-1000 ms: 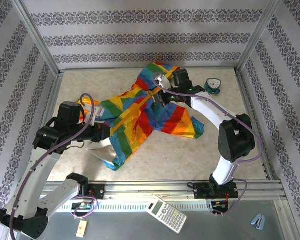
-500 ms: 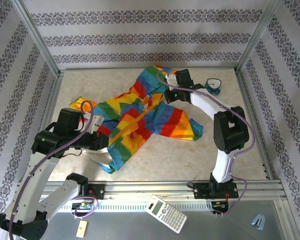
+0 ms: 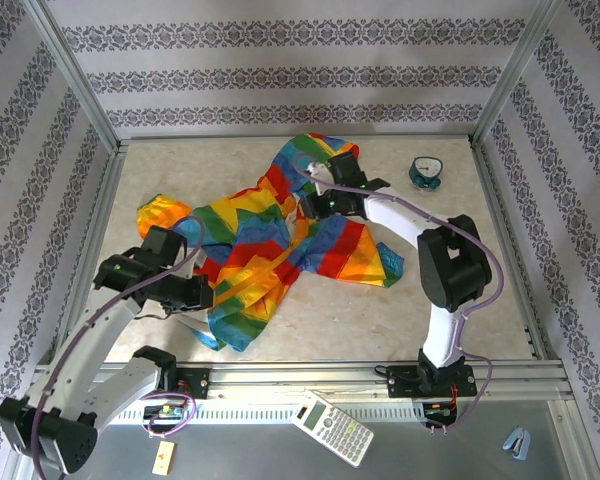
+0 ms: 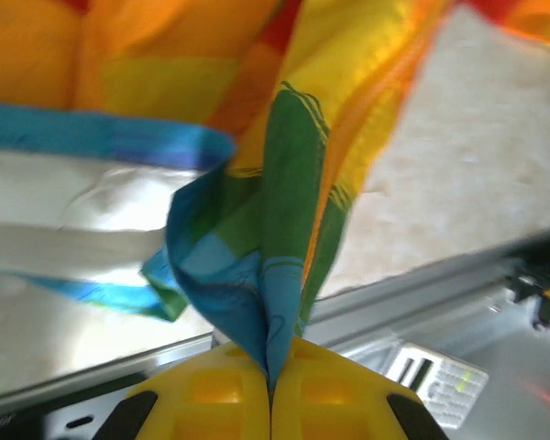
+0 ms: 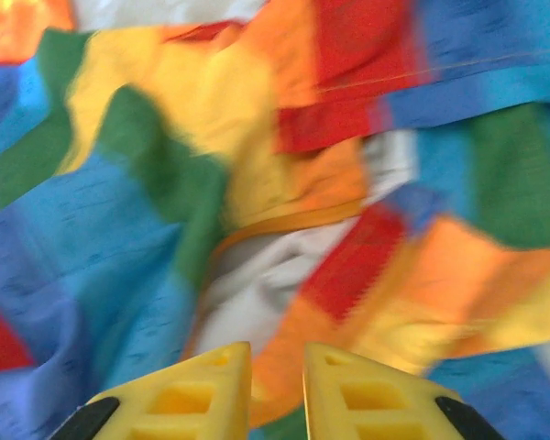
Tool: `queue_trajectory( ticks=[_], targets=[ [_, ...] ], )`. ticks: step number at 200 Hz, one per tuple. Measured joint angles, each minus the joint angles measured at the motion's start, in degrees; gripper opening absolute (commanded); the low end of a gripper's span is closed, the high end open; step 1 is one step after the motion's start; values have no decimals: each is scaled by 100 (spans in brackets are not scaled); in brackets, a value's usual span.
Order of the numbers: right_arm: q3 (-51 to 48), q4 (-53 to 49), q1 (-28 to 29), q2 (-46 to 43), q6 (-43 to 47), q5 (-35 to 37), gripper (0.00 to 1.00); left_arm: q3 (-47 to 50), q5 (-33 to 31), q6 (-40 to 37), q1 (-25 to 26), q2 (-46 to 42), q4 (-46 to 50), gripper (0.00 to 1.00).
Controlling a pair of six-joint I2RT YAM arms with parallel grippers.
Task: Zip up the jacket
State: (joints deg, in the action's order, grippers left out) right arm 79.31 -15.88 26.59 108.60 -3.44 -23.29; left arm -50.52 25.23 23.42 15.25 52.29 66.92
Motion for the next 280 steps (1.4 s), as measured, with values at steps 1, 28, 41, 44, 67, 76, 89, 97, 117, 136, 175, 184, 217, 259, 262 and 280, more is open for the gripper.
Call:
queue_trajectory(
  ticks=[1,28,41,44,67,76,89,97,117,136,175,184,217,259,262,280],
  targets=[
    [-4,0,28,11,-31,-13,29,9,-20,17,0,11,4,0],
    [-2,114,494,332,-328,-155,35,168,-592,518,0,234,149,0],
    [2,109,625,573,-455,-164,37,258,-774,713,0,240,188,0],
    [2,107,632,634,-498,-162,37,275,-800,750,0,240,199,0],
    [7,37,610,1034,-728,-114,41,350,-1008,999,0,238,284,0],
    [9,4,546,1134,-839,-127,41,350,-1051,1054,0,238,275,0],
    [48,-4,472,1156,-931,-184,42,350,-1075,1119,0,240,264,0],
    [66,-4,424,1156,-999,-186,42,350,-1088,1141,0,243,264,0],
    [57,-44,264,1152,-1104,-188,43,350,-1108,1178,0,280,210,0],
    [-76,-46,37,1051,-1189,-149,43,348,-1191,1189,0,374,177,0],
    [-584,-68,-579,605,-1303,33,43,74,-1526,1172,0,713,208,0],
    [-695,-72,-678,481,-1320,90,44,-57,-1639,1132,0,811,260,0],
    [-732,-219,-704,146,-1318,221,47,-323,-1836,973,-114,1062,339,0],
    [146,-332,-216,212,-1318,304,48,-337,-1858,767,-306,1318,337,0],
    [232,-334,-190,249,-1318,304,47,-339,-1862,756,-319,1329,337,0],
    [791,-365,-118,592,-1318,282,47,-341,-1836,680,-402,1335,337,0]
  ],
)
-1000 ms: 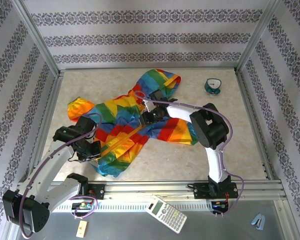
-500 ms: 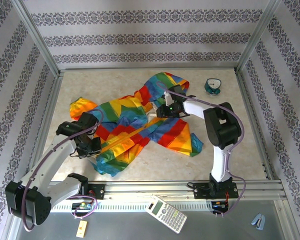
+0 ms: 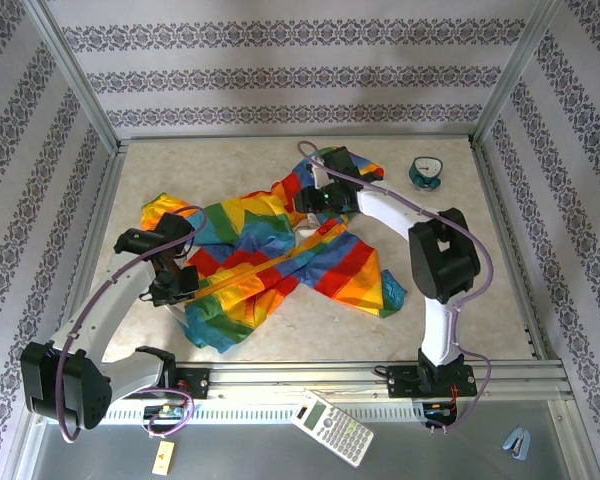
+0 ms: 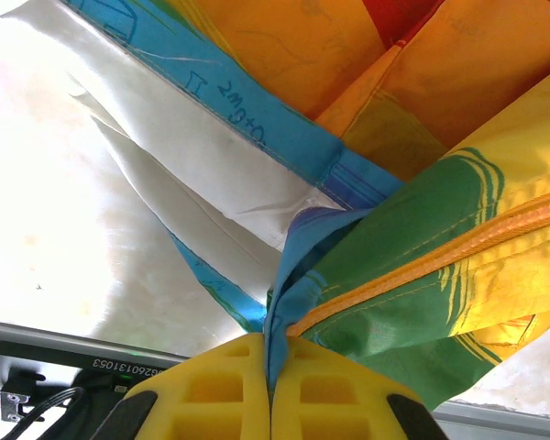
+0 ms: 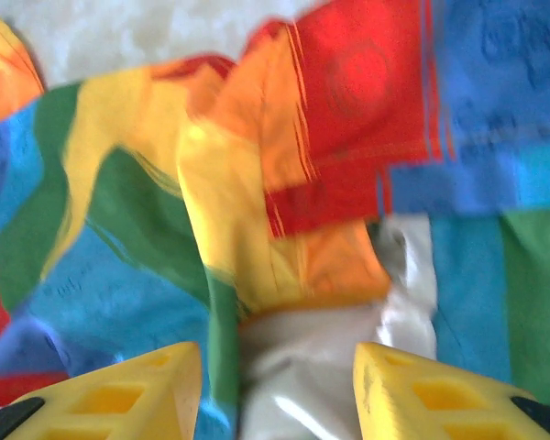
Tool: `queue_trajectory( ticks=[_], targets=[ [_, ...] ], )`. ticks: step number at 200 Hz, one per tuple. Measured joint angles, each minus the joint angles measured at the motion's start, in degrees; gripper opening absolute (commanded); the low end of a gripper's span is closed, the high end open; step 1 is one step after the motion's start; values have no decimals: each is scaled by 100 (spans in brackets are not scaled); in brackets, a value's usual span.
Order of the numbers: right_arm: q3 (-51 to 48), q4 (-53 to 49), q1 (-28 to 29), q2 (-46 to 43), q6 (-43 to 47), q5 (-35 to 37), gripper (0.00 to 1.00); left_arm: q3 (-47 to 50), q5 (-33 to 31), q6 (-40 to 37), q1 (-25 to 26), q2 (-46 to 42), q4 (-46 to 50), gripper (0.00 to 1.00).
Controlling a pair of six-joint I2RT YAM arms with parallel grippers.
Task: Zip up the jacket
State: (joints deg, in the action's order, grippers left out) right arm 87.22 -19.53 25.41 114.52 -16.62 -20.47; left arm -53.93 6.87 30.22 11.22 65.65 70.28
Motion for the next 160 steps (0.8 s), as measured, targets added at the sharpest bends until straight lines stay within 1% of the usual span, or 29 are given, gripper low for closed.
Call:
queue_trajectory(
  ticks=[45,83,103,111,118,132,147,156,160],
  targets=[
    [761,-304,0,876,4,103,49,0,107,-68,-98,0,-24,0],
    [1034,-544,81,1340,55,262,50,2,234,-107,-131,0,-48,0],
    [1180,-555,140,1515,116,223,47,33,275,-133,-164,0,-87,0],
    [1207,-555,151,1537,153,195,44,50,297,-146,-166,0,-107,0],
    [1224,-553,170,1541,190,179,39,68,302,-153,-166,2,-120,0],
    [1283,-555,192,1541,251,146,21,87,326,-160,-188,4,-140,0],
    [1386,-557,214,1550,273,136,6,90,343,-177,-199,13,-179,0],
    [1447,-553,212,1552,317,136,0,90,354,-186,-199,24,-192,0],
    [1469,-555,212,1552,313,140,0,90,358,-195,-199,28,-197,0]
  ],
)
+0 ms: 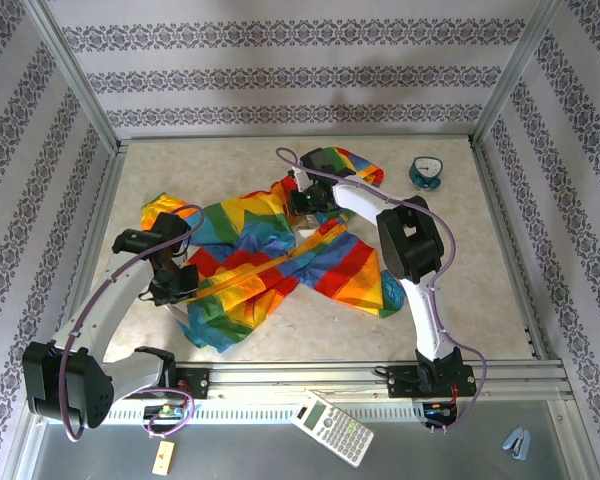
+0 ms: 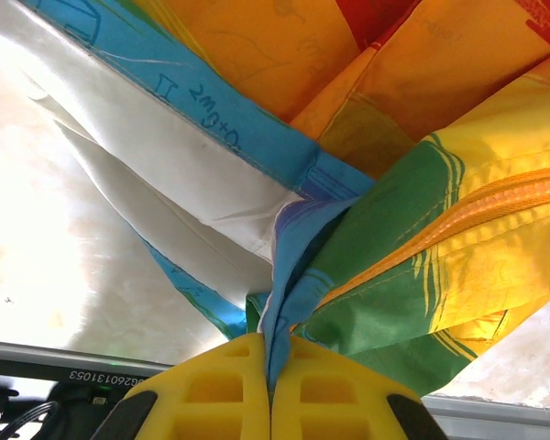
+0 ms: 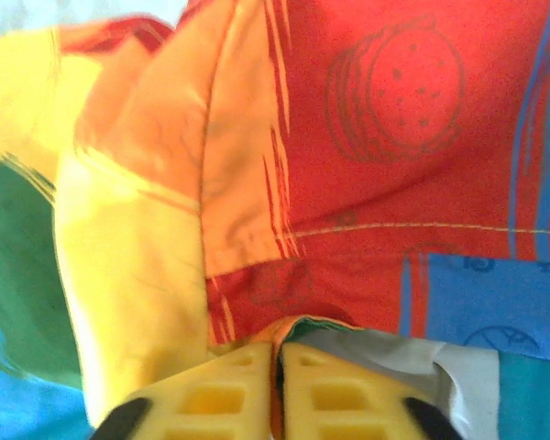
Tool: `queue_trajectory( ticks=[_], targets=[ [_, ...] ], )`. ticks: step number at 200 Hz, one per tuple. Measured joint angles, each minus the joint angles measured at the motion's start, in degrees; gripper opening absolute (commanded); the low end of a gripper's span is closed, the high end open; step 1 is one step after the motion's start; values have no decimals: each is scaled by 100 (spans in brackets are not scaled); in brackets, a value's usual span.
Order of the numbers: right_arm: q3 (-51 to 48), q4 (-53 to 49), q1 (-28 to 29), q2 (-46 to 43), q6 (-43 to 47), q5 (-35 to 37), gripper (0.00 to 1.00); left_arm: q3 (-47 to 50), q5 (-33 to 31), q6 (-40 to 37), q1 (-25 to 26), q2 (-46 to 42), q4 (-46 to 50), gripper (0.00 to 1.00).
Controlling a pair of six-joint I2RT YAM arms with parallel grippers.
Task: Zip up the jacket
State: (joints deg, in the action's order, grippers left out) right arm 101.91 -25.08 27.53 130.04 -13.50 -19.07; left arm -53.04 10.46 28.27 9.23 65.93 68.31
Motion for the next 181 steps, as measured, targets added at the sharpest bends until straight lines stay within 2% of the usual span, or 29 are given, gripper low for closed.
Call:
queue_trajectory(
  ticks=[40,91,129,164,181],
  targets=[
    [46,-7,-96,-11,94,-4,0,0,2,-114,-81,2,0,0],
    [48,-179,-660,-560,323,50,0,0,28,-225,-192,-4,-2,0],
    [48,-474,-1010,-1040,708,236,0,0,116,-260,-262,-15,-55,0],
    [153,-955,-1158,-1038,1099,308,0,0,354,-258,-262,-24,-264,0],
    [247,-1097,-1165,-973,1222,328,25,59,498,-256,-262,-24,-378,0]
  ],
)
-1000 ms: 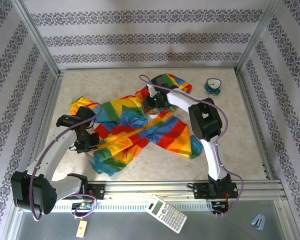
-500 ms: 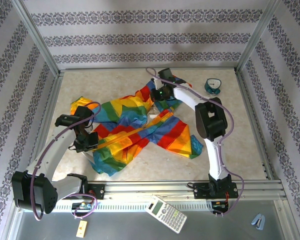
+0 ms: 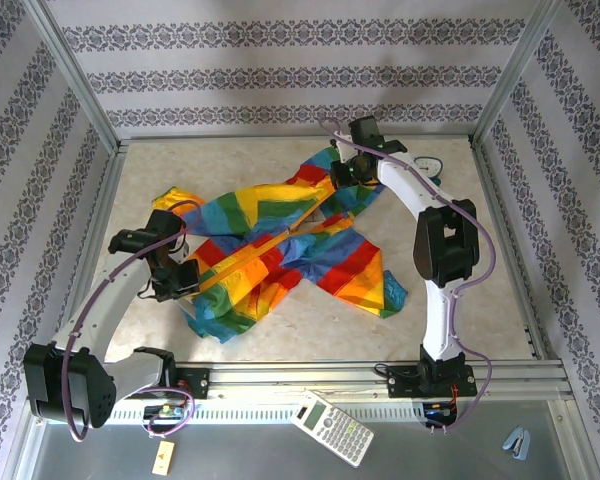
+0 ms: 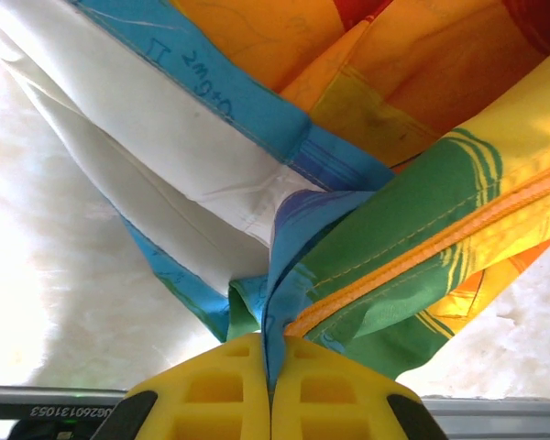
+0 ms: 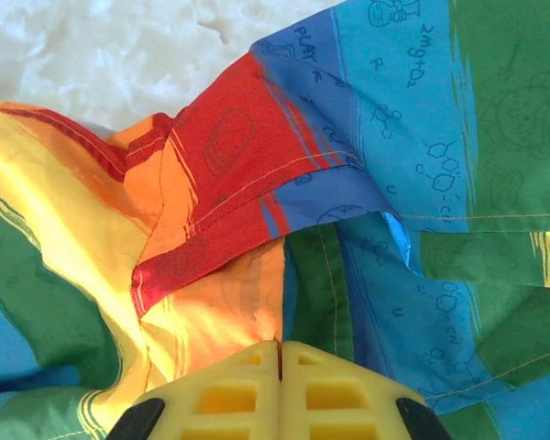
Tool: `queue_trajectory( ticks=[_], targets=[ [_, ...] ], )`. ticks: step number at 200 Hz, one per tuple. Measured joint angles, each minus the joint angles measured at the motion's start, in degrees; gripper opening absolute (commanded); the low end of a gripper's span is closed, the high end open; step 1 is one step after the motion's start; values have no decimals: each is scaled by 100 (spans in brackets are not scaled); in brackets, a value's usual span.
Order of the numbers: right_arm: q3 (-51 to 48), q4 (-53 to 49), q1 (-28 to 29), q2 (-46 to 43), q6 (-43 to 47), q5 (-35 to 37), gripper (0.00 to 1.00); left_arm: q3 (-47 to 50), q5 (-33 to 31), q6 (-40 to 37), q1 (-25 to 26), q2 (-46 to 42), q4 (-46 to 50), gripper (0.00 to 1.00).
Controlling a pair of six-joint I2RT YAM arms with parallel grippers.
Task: Zip up the jacket
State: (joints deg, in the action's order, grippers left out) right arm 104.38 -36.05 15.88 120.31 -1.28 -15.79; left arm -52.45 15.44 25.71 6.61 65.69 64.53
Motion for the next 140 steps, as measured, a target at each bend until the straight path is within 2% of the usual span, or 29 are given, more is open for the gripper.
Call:
queue_trajectory(
  ticks=[20,50,64,91,116,140],
  targets=[
    [4,-46,59,20,79,42,43,151,103,2,-2,9,-76,0],
    [-208,2,251,-103,33,109,49,225,157,2,-9,103,-116,0],
    [-612,31,433,-350,-101,164,48,243,195,4,-26,136,-181,0],
    [-1263,39,920,-813,-378,166,37,278,256,4,-35,184,-254,0],
    [-1305,37,1467,-813,-540,66,28,284,278,2,-35,195,-271,0],
    [-1266,24,1847,-595,-612,-90,27,337,302,4,-35,192,-317,0]
  ],
)
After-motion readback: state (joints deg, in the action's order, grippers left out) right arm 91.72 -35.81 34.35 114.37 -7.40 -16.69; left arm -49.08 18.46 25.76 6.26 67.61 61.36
